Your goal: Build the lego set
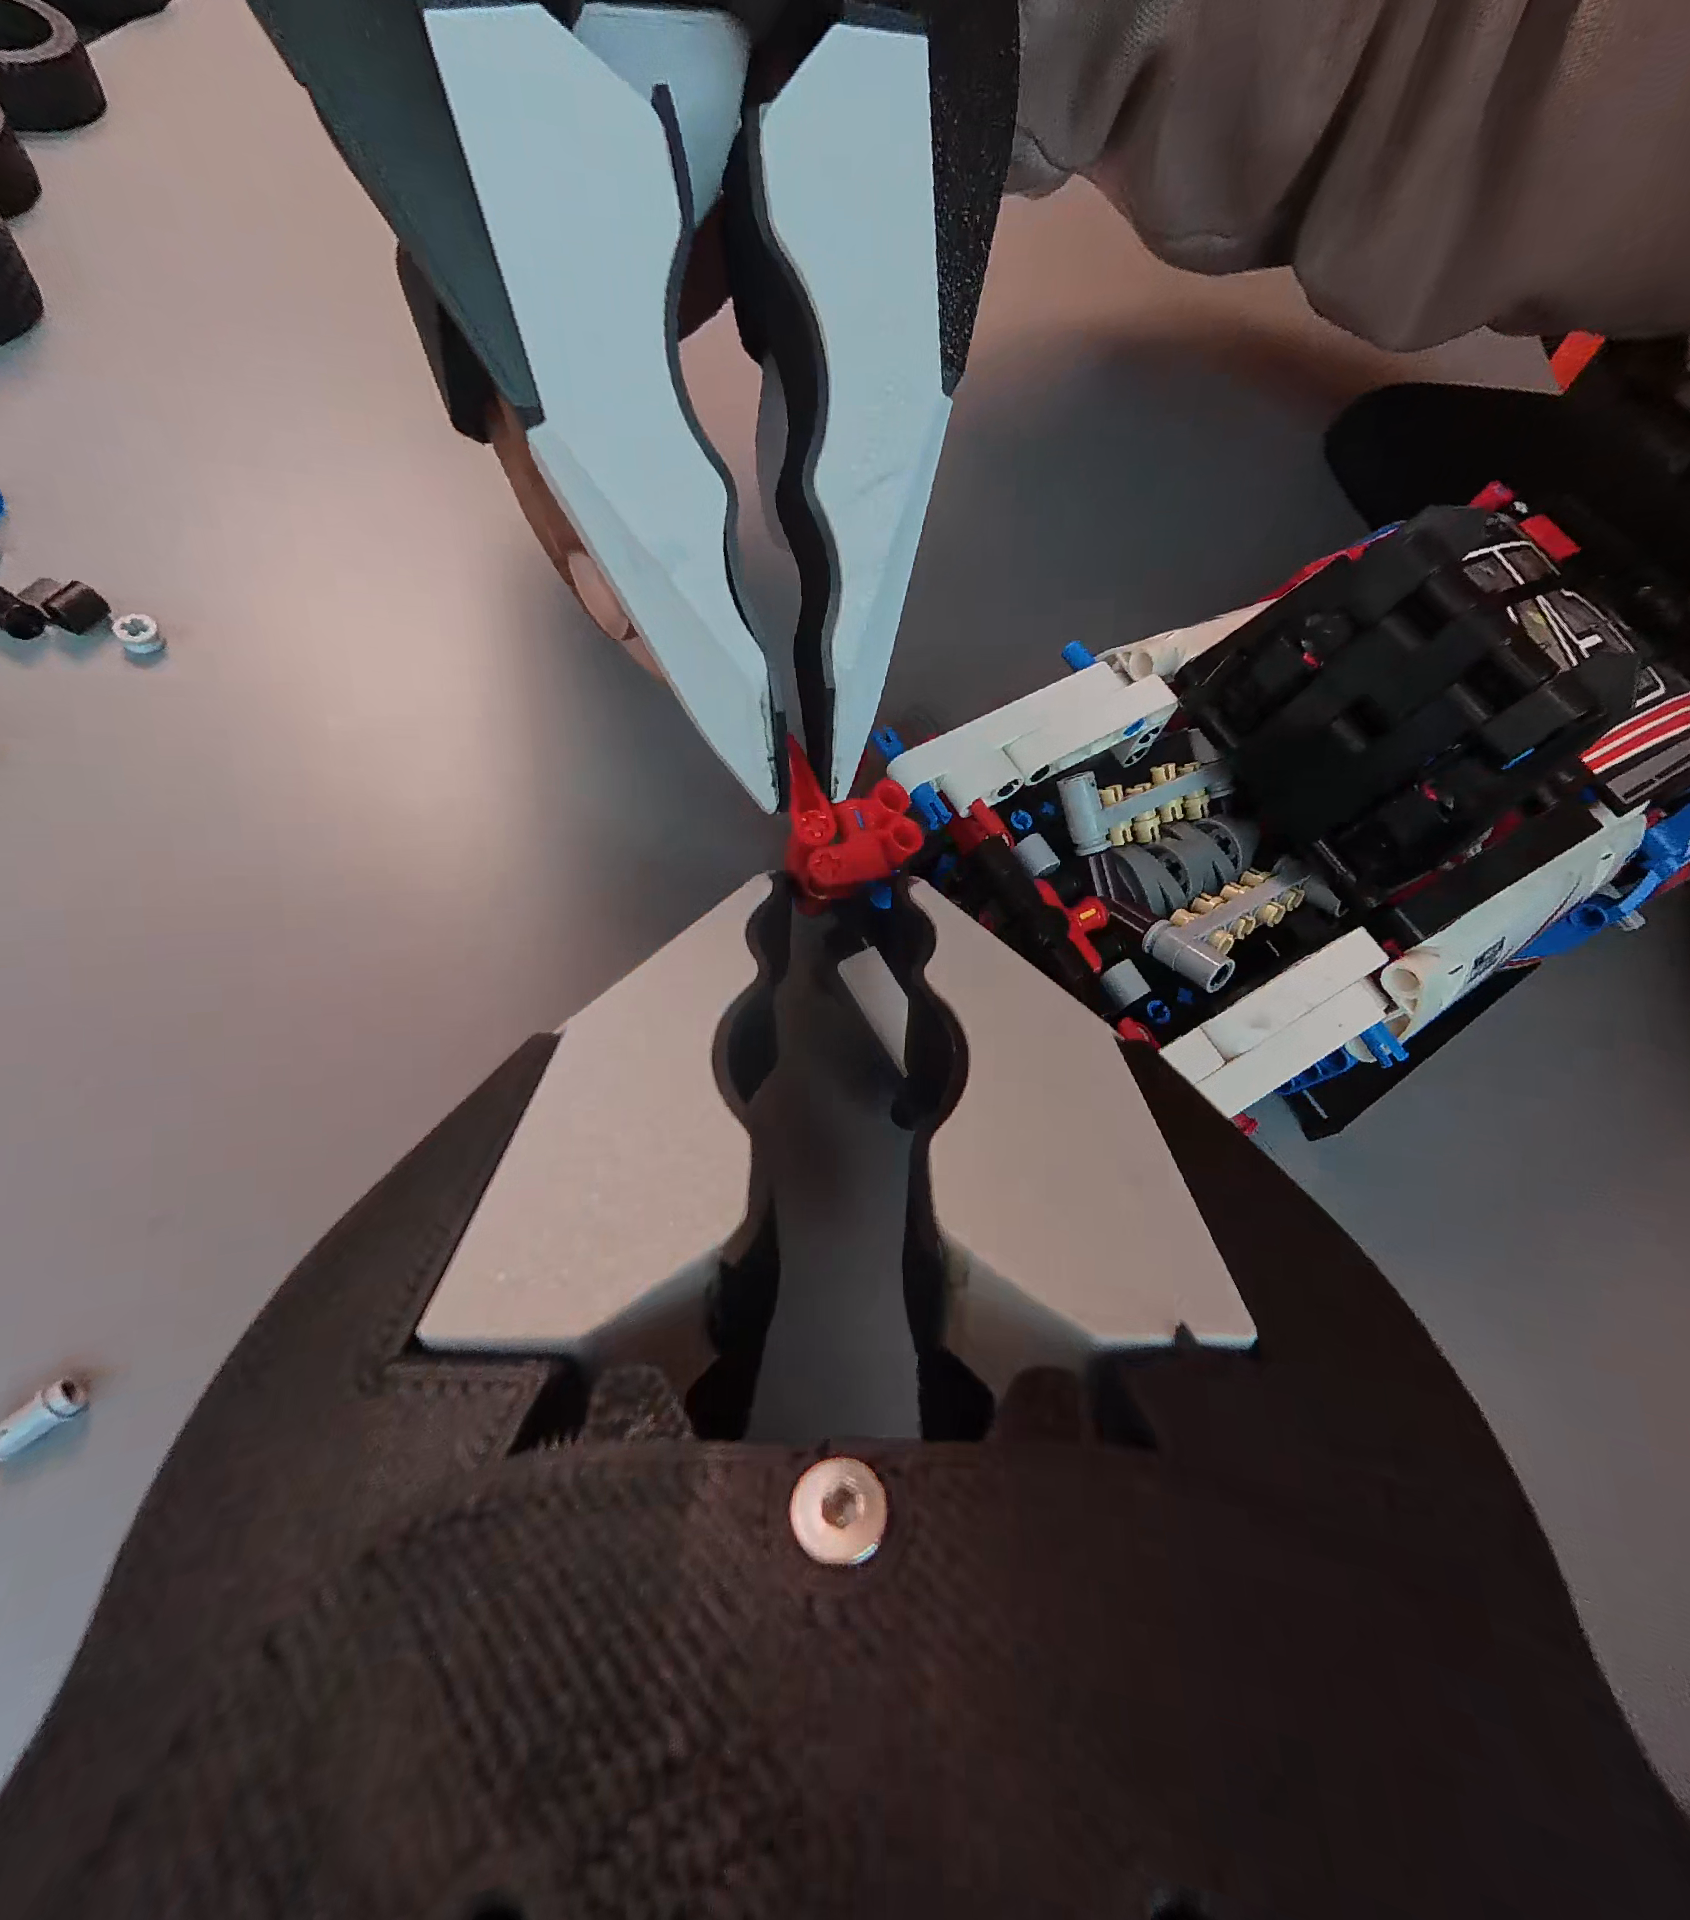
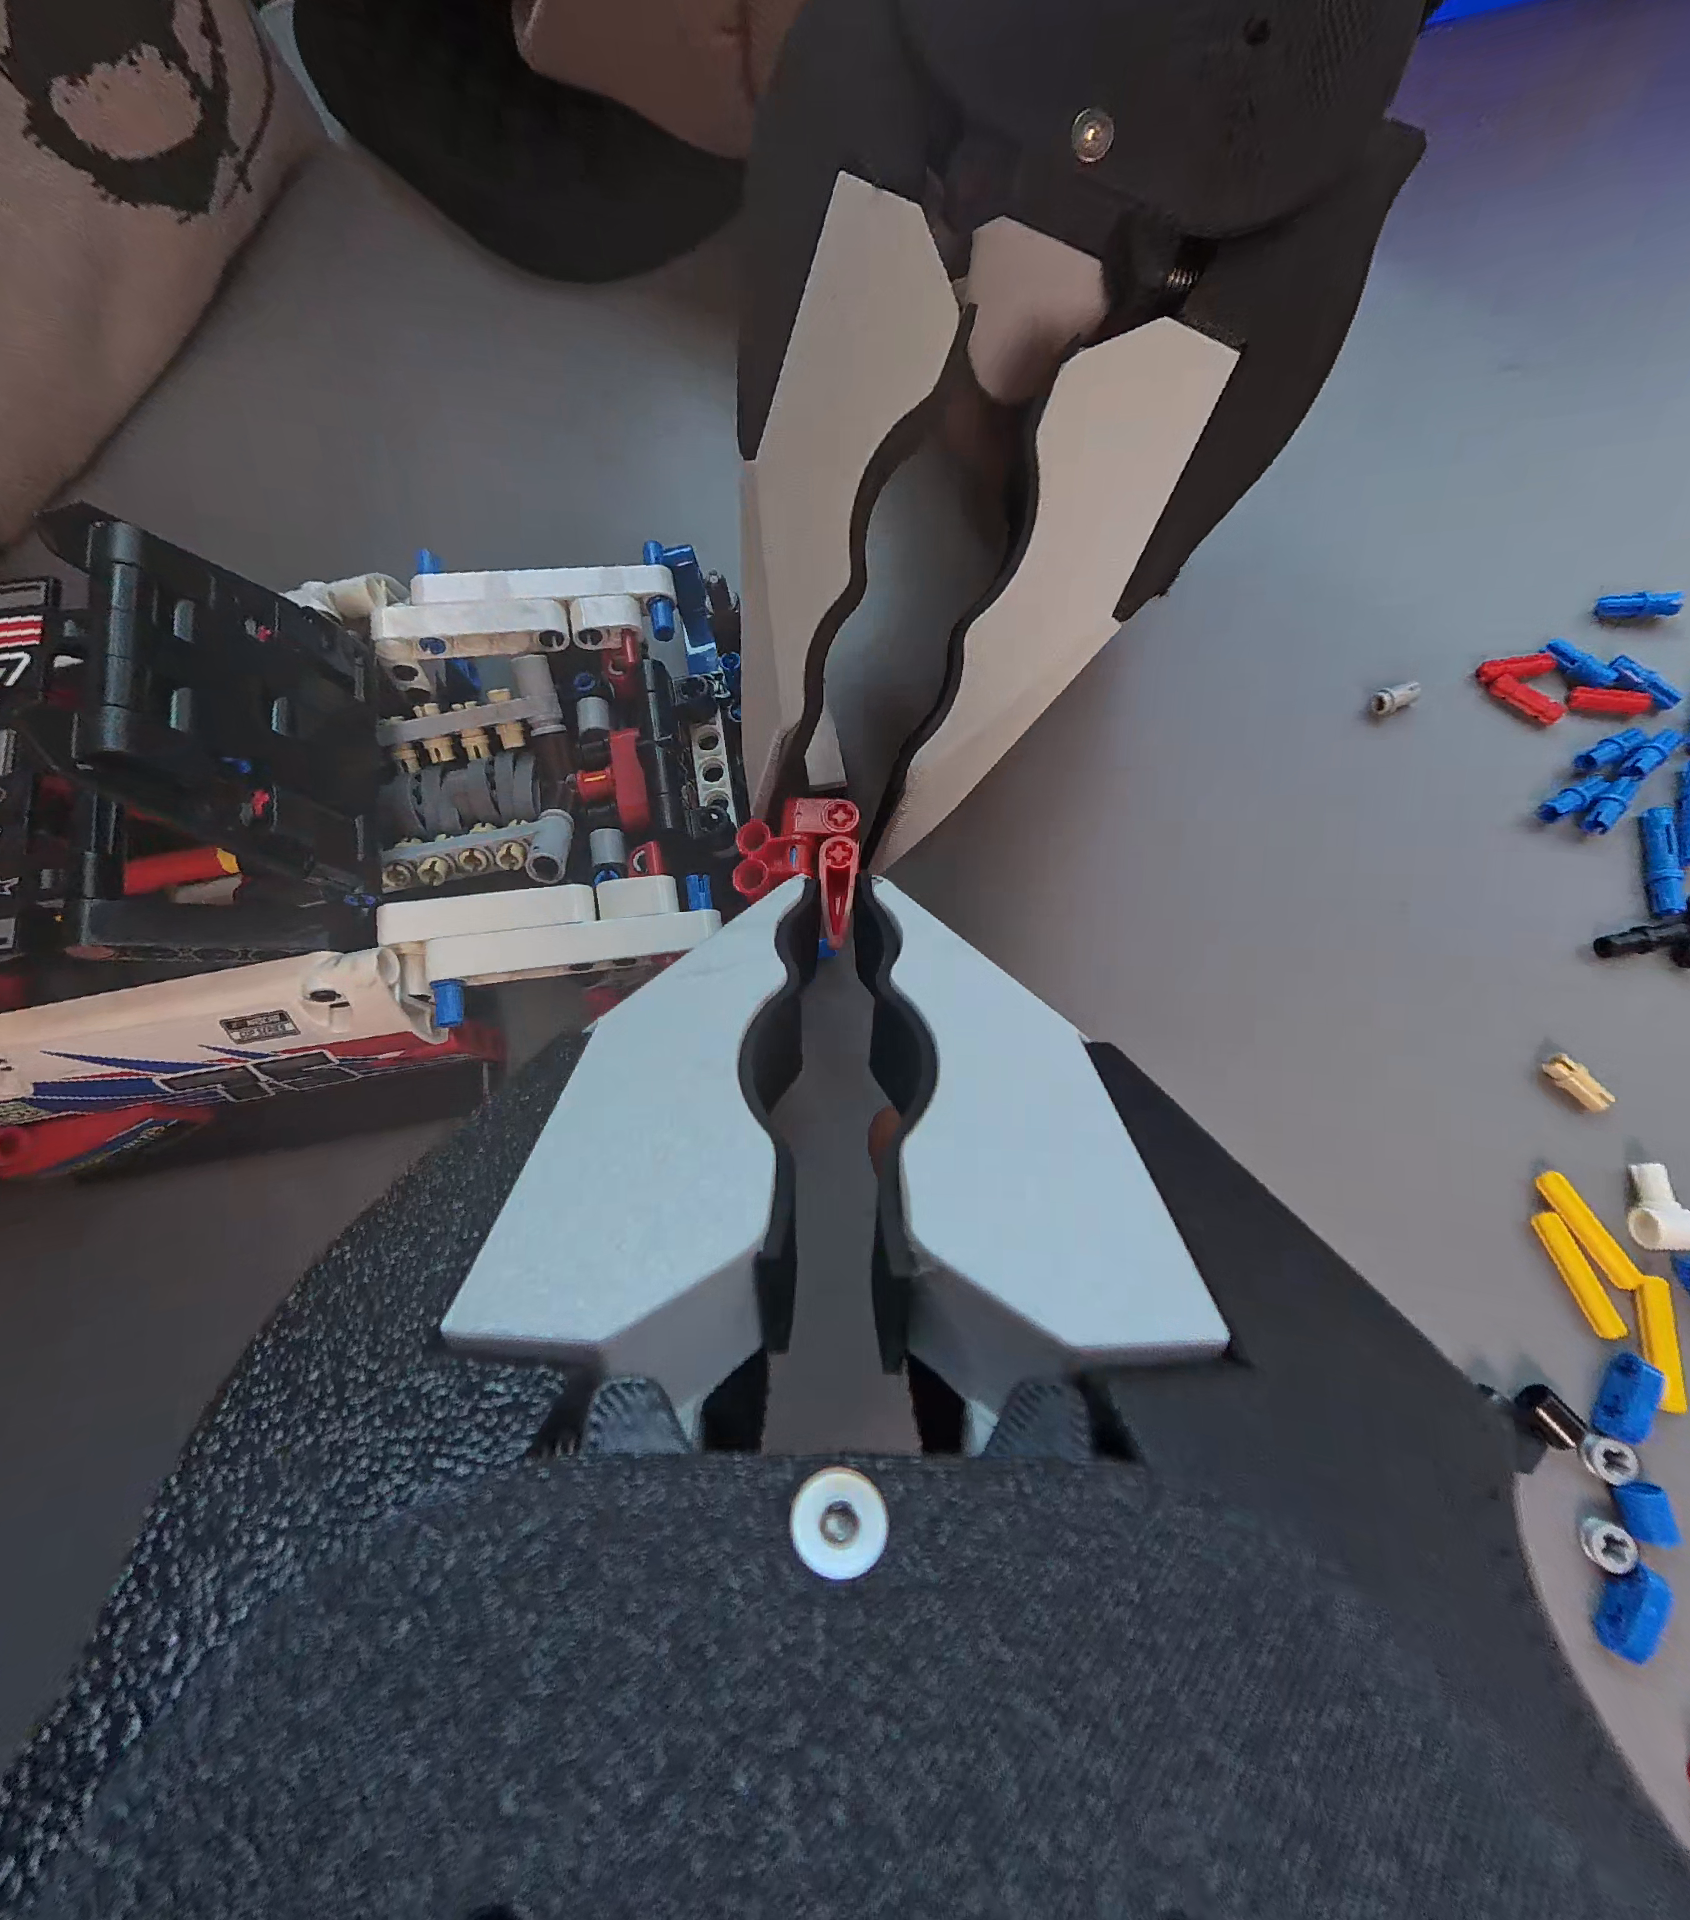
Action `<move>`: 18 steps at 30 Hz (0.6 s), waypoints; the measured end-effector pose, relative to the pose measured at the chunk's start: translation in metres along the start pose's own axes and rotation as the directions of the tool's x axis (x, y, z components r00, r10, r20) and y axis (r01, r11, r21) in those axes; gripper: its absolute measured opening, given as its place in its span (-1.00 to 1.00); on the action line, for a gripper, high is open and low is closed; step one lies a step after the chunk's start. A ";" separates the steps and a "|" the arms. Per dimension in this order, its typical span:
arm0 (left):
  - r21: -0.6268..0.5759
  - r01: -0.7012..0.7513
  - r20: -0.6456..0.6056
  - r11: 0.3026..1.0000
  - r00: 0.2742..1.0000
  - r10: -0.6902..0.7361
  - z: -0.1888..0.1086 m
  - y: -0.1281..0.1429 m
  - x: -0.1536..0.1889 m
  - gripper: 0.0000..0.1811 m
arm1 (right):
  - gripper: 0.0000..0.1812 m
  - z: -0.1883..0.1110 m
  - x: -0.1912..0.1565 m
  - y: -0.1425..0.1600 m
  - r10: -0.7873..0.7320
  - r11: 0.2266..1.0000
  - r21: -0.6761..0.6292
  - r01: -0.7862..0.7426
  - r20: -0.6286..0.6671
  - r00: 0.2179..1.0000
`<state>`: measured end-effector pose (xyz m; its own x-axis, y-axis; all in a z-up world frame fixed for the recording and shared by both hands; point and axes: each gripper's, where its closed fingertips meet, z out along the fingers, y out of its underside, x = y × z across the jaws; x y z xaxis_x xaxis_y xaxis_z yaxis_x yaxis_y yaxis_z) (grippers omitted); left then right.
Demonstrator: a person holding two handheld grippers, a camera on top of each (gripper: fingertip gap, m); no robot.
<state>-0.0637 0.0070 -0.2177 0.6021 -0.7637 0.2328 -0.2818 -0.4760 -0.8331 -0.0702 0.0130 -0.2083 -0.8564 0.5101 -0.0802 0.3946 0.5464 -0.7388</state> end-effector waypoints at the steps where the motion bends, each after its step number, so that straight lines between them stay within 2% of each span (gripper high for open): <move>1: -0.008 -0.004 0.000 1.000 1.000 0.004 0.000 0.001 0.001 -0.81 | -0.96 0.001 -0.001 0.000 -0.006 1.000 -0.006 0.006 0.007 1.000; 10: -0.027 0.001 0.009 1.000 1.000 -0.001 0.000 0.001 0.004 -0.84 | -0.96 0.007 -0.002 0.006 -0.045 0.995 -0.090 0.050 0.063 0.997; 18: -0.049 -0.035 0.051 0.998 0.998 0.038 -0.001 0.001 0.005 -0.85 | -0.96 0.007 -0.002 0.006 -0.052 0.991 -0.124 0.057 0.049 0.997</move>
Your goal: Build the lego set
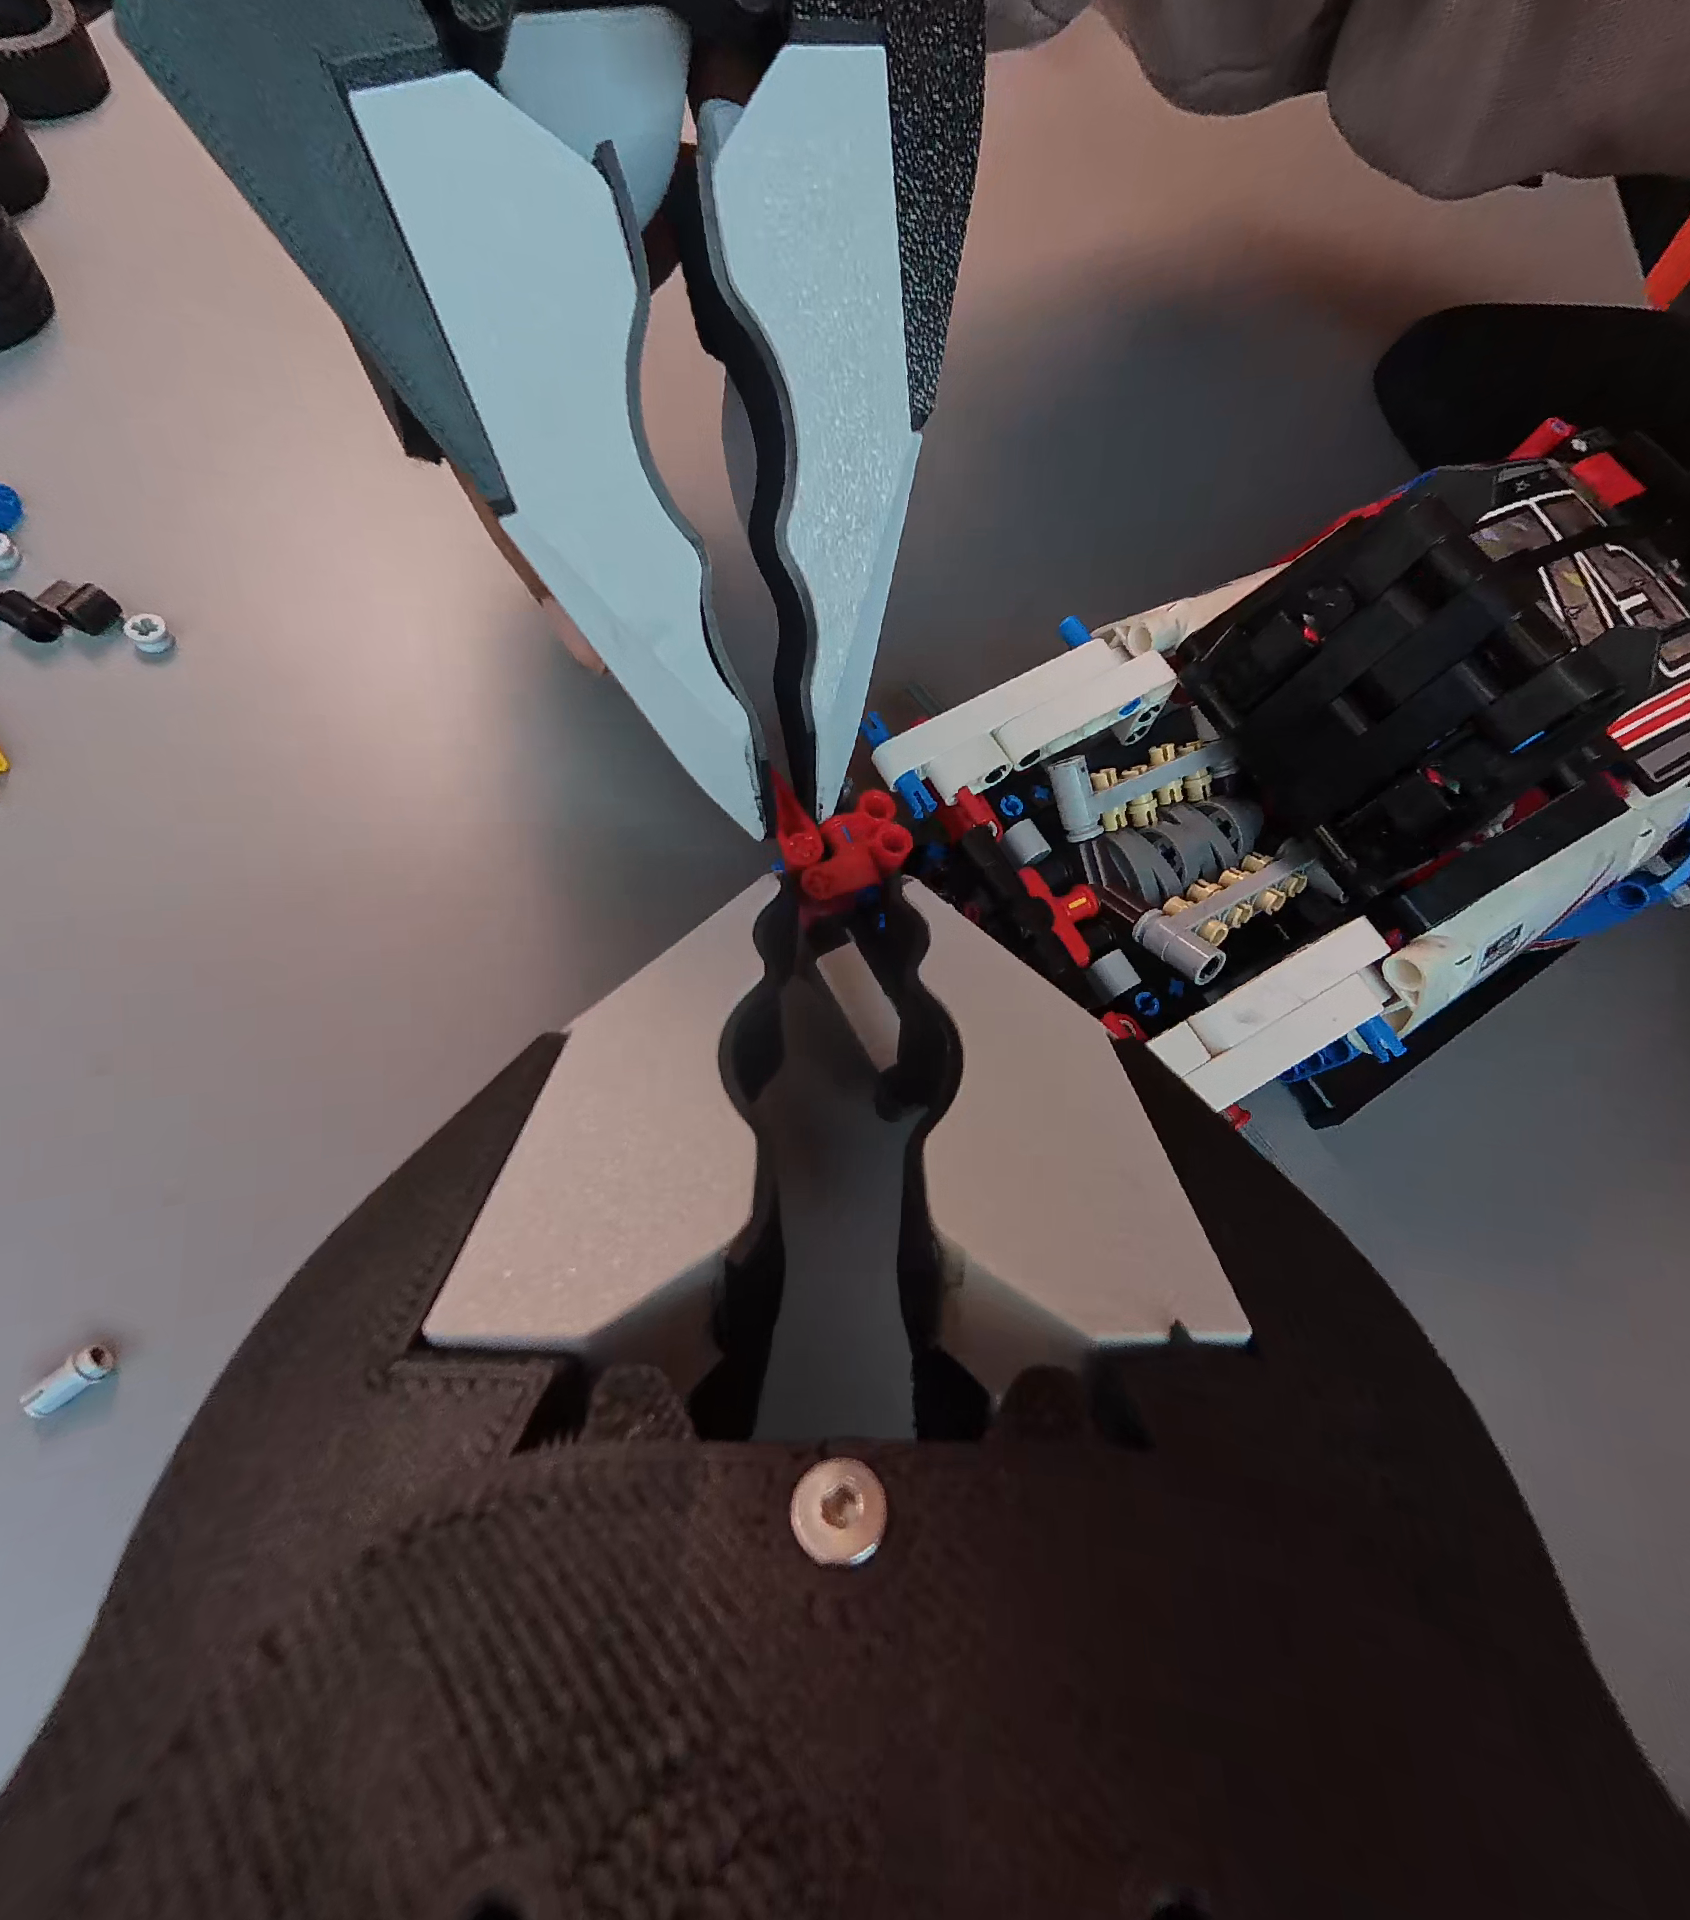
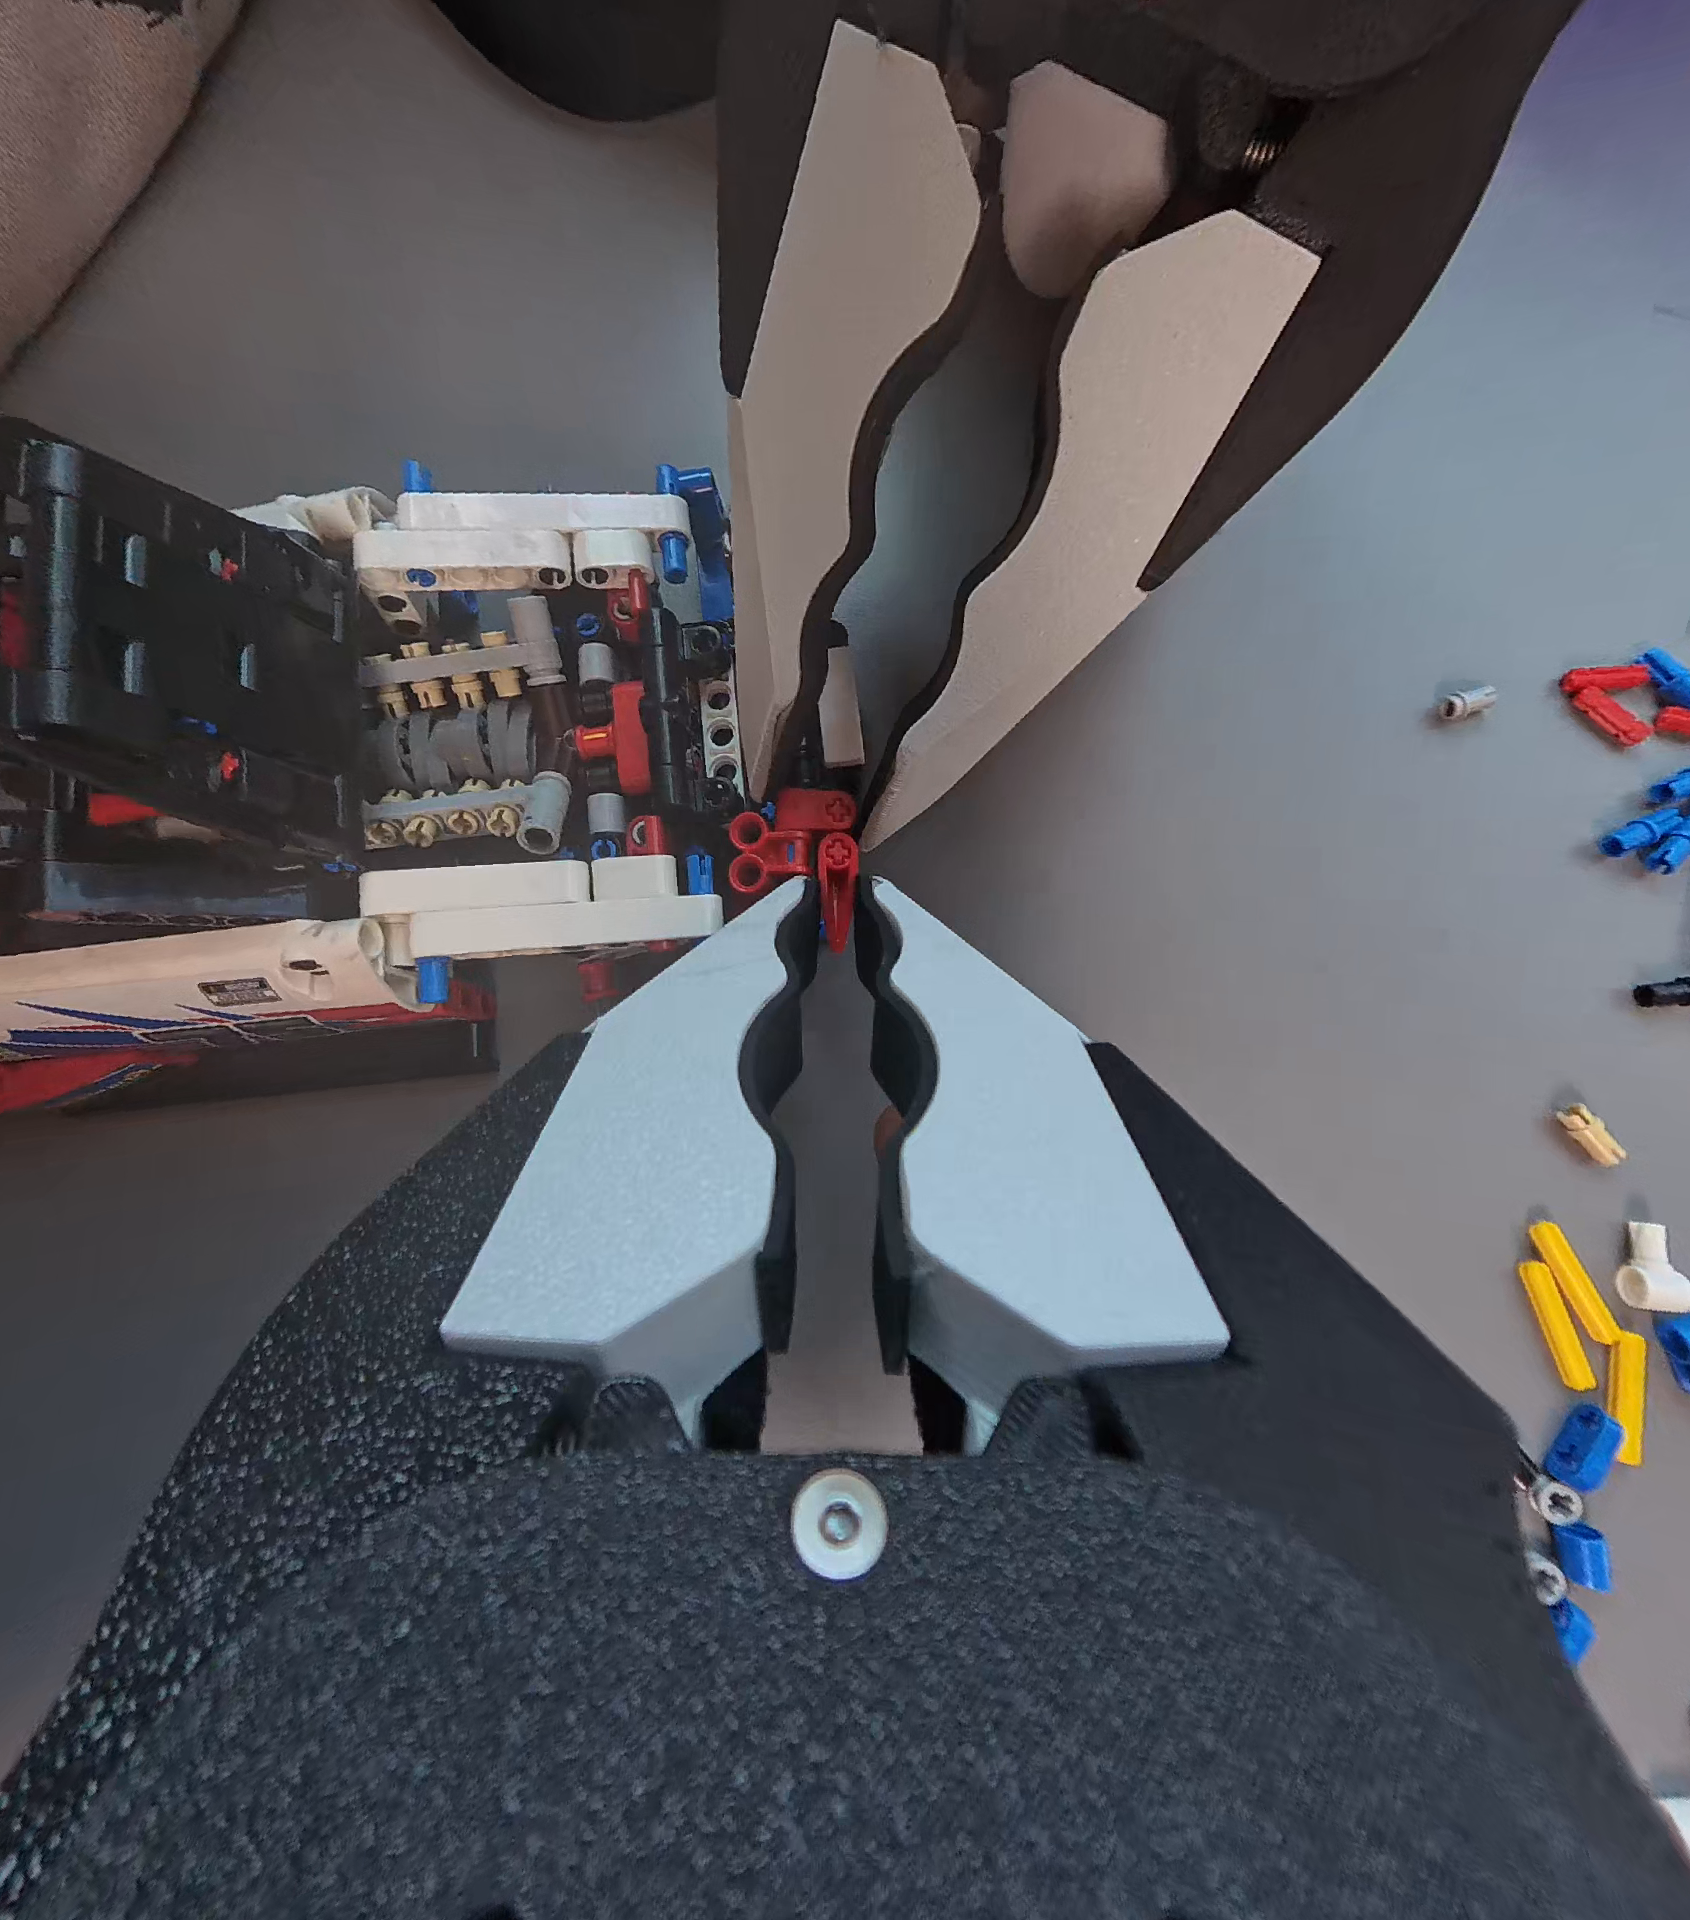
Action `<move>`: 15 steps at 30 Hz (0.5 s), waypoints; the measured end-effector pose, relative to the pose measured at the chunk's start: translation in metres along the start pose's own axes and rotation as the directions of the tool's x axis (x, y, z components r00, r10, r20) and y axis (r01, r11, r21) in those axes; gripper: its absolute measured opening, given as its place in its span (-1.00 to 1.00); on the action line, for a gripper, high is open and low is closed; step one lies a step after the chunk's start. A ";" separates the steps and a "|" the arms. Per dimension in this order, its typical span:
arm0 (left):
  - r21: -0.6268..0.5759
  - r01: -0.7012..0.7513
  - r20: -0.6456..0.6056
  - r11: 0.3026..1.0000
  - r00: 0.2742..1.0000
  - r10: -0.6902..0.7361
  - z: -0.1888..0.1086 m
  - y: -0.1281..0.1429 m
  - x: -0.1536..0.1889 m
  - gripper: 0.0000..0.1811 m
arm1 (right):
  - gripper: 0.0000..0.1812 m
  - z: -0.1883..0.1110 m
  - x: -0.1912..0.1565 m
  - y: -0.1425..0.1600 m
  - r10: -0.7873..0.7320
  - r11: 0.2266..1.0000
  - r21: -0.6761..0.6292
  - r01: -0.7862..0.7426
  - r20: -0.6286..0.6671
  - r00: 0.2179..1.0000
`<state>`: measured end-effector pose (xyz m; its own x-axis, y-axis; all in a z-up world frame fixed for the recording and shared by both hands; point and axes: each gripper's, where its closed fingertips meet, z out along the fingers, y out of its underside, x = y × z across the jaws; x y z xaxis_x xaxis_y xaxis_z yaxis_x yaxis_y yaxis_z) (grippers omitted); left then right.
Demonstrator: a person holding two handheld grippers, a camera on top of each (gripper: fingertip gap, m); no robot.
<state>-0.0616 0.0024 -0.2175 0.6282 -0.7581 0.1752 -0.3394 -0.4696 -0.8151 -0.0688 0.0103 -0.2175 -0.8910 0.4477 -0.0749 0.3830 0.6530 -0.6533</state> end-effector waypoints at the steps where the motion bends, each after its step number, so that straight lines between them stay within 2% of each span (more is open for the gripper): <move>1: -0.005 -0.007 0.008 1.000 1.000 0.007 0.000 0.000 0.000 -0.85 | -0.96 0.000 0.000 0.000 0.003 1.000 -0.008 -0.003 -0.005 1.000; 7: -0.035 -0.040 0.053 0.999 0.998 0.042 -0.003 0.003 0.001 -0.85 | -0.96 0.001 0.001 -0.005 0.058 0.998 0.005 -0.058 -0.022 0.998; 15: -0.056 -0.027 0.078 0.998 0.996 0.031 -0.006 0.004 0.000 -0.85 | -0.82 0.000 0.002 -0.009 0.106 0.994 0.010 -0.106 -0.031 0.994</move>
